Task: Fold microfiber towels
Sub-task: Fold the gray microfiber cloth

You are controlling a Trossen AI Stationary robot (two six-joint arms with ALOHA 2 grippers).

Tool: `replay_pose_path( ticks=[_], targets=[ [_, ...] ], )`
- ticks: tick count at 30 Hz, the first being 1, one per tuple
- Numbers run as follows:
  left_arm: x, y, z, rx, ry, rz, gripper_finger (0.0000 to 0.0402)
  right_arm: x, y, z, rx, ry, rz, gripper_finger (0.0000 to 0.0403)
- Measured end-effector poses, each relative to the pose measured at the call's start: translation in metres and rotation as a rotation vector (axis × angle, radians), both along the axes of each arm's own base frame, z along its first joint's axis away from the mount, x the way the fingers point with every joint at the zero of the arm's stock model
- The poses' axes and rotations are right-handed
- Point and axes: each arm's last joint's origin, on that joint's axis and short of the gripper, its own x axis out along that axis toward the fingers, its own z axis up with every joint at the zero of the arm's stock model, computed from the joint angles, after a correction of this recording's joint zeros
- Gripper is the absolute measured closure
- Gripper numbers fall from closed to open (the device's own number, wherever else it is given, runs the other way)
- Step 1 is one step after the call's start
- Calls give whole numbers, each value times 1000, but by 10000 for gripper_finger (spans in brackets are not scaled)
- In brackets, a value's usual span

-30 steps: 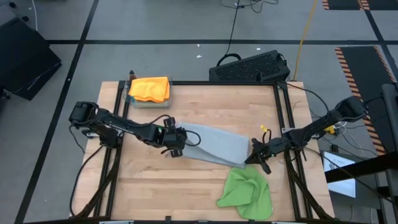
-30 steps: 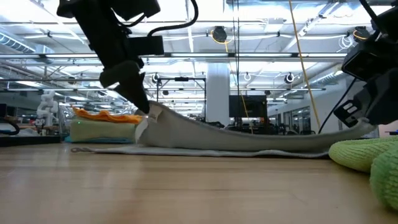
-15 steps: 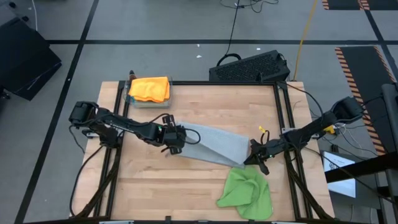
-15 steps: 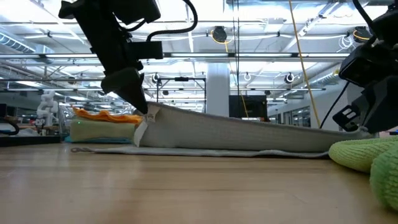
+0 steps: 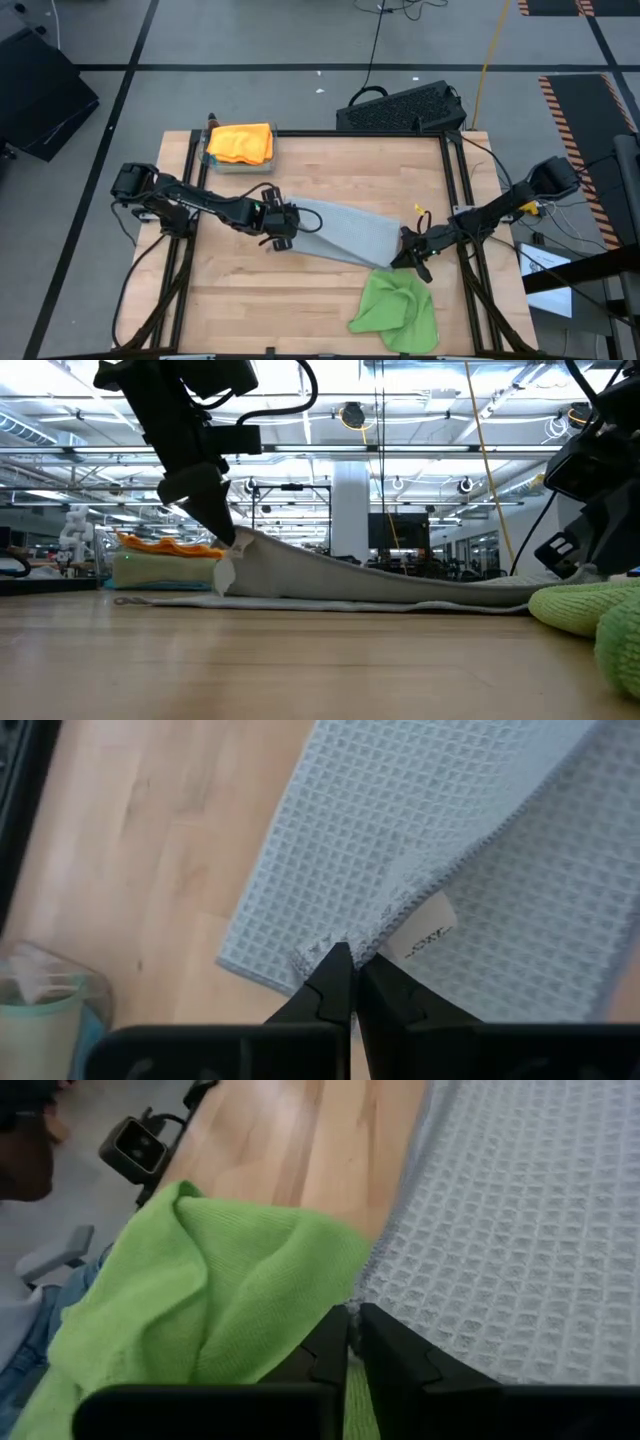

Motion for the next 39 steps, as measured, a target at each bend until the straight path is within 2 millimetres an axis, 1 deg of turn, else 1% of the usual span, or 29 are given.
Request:
replay_pose_path(
  ticks=[3, 10, 13, 16, 25, 39],
  targets=[
    [0, -1, 0, -22, -1, -1, 392, 0, 0, 0, -2, -1, 4, 353],
    [0, -1, 0, -36, -3, 1, 392, -1, 1, 0, 10, 2, 54, 285],
    [0, -1, 0, -39, -3, 0, 392, -1, 2, 0, 20, 5, 94, 269],
    [0, -1, 0, -40, -3, 0, 392, -2, 3, 0, 31, 10, 124, 264],
    [0, -4, -1, -89, 5, -26, 392, 0, 1, 1, -6, -26, 135, 268],
    [-4, -24, -2, -163, 45, -137, 392, 0, 1, 15, -13, -144, 157, 272]
  ],
)
